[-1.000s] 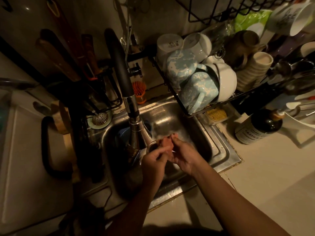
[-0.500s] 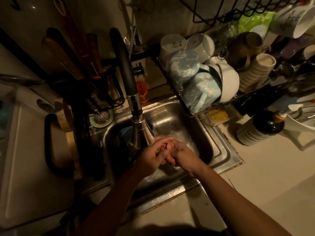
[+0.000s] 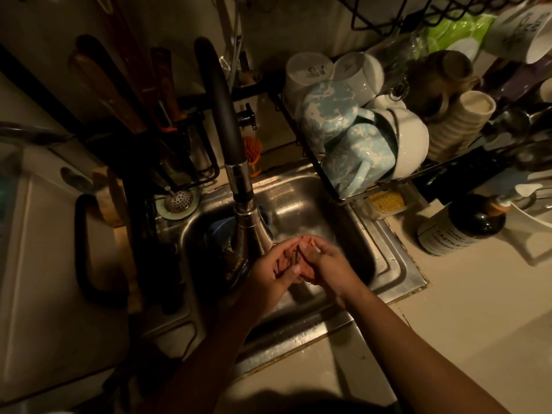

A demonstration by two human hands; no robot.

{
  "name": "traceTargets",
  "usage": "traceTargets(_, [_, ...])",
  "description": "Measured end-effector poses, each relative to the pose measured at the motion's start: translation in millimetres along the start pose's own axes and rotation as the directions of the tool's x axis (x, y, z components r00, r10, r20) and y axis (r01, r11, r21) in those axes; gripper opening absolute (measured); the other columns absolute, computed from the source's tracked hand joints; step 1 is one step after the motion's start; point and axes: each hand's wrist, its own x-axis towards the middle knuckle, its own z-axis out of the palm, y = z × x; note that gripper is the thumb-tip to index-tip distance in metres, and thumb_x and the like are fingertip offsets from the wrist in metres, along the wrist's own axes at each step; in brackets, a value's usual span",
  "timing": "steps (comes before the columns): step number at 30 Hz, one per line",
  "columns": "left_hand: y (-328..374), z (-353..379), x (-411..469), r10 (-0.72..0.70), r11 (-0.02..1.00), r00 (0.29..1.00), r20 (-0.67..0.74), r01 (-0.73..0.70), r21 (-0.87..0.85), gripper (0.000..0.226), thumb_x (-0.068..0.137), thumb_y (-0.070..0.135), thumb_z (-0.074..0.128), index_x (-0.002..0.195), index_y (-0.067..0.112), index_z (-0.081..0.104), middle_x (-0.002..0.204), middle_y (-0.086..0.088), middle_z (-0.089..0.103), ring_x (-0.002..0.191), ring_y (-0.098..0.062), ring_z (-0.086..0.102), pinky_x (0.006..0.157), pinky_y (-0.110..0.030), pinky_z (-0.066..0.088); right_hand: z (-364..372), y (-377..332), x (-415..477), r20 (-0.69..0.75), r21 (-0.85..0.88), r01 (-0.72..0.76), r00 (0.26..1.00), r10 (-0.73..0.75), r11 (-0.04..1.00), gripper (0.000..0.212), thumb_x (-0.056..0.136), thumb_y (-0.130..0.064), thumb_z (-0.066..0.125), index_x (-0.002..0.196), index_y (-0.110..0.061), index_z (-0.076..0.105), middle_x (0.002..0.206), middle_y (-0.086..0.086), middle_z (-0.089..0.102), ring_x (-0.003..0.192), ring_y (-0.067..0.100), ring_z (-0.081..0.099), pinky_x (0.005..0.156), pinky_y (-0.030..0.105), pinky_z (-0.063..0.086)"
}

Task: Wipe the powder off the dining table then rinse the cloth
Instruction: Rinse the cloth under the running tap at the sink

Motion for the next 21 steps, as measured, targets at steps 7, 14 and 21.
traceTargets(7, [-4, 2, -6, 0.192, 0.838, 0.981, -0.004, -0.162, 0.52, 0.063, 0.078, -0.005, 0.062, 0.133, 0.025, 0.054, 0.123, 0.008, 0.052, 0.113, -0.003, 0.054, 0.096, -0.003, 0.036, -6, -1, 5, 0.157, -0.135, -0.137, 0.975, 0.157, 0.981, 0.017, 0.1, -0.018, 0.055, 0.109, -0.008, 0.066, 0.096, 0.017, 0.07, 0.078, 0.023, 0.067, 0.064, 0.03, 0.054])
traceTargets(14, [12, -2, 1, 0.218, 0.798, 0.975, -0.047, -0.15, 0.583, 0.028, 0.09, 0.002, 0.053, 0.111, 0.008, 0.071, 0.095, 0.003, 0.068, 0.087, 0.004, 0.063, 0.081, -0.007, 0.045, -11, -4, 3, 0.149, -0.473, -0.075, 0.975, 0.163, 0.878, 0.018, 0.089, 0.011, 0.047, 0.095, 0.012, 0.064, 0.075, 0.025, 0.066, 0.064, 0.031, 0.05, 0.054, 0.028, 0.035])
traceTargets(21, [13, 17, 15, -0.23, 0.972, 0.931, -0.285, 0.237, -0.009, 0.024, 0.091, -0.011, 0.05, 0.101, 0.001, 0.069, 0.086, 0.001, 0.07, 0.075, -0.004, 0.067, 0.067, -0.016, 0.055, 6, -1, 5, 0.026, -0.501, 0.069, 0.998, -0.064, 0.863, 0.03, 0.089, 0.016, 0.046, 0.076, -0.009, 0.059, 0.043, -0.01, 0.058, 0.038, -0.004, 0.051, 0.041, 0.009, 0.036])
